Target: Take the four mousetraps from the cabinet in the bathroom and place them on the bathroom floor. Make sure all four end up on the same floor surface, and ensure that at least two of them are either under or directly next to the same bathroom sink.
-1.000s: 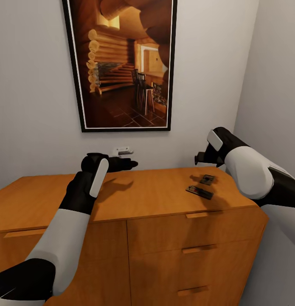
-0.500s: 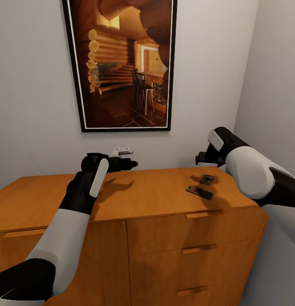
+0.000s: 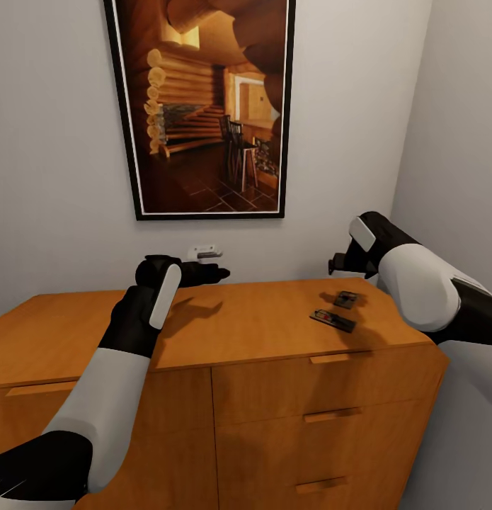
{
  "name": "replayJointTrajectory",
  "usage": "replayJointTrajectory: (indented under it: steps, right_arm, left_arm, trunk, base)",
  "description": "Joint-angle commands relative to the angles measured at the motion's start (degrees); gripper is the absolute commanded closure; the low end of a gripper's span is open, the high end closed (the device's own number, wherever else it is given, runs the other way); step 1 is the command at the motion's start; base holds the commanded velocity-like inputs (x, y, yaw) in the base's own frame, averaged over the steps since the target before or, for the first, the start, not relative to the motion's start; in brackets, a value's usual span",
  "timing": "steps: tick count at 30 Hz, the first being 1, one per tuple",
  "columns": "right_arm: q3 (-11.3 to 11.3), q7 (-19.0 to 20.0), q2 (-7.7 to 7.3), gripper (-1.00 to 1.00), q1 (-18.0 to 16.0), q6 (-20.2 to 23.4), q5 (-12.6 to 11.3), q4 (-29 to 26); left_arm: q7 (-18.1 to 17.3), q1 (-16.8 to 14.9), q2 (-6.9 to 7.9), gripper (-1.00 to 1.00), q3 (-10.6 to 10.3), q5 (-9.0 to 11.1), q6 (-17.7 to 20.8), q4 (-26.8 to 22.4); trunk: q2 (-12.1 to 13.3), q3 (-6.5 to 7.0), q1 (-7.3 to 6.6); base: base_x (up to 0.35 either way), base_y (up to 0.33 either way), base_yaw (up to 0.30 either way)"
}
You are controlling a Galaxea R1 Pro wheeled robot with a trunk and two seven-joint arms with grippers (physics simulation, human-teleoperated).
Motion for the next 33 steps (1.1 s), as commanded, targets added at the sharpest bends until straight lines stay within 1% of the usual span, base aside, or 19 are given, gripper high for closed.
replayJointTrajectory:
  steps: [1, 11, 21, 33]
  right_arm:
    - [-0.49, 0.05, -0.05, -1.0, -0.05, 0.22, 0.54, -0.04]
    - [-0.52, 0.03, -0.31, -1.0, -0.05, 0.22, 0.54, -0.02]
    - [-0.55, 0.04, -0.24, -1.0, -0.05, 0.22, 0.54, 0.04]
    - [-0.56, 0.07, -0.18, -1.0, -0.05, 0.22, 0.48, 0.05]
  left_arm:
    - [0.26, -0.05, -0.01, -1.0, -0.02, 0.32, 0.22, -0.03]
    - [0.26, -0.05, -0.04, -1.0, -0.03, 0.32, 0.22, -0.03]
    - [0.26, -0.05, 0.01, -1.0, -0.03, 0.32, 0.22, -0.12]
    - [0.26, -0.05, 0.04, -1.0, -0.01, 0.32, 0.22, -0.18]
  trunk:
    - [-0.03, -0.07, -0.01]
    - [-0.03, -0.07, -0.01]
    - [-4.04, -1.86, 2.19]
    - [-4.04, -1.86, 2.19]
  base:
    - [0.0, 0.0, 0.0]
    - [0.0, 0.0, 0.0]
    - [0.0, 0.0, 0.0]
    - [0.0, 0.0, 0.0]
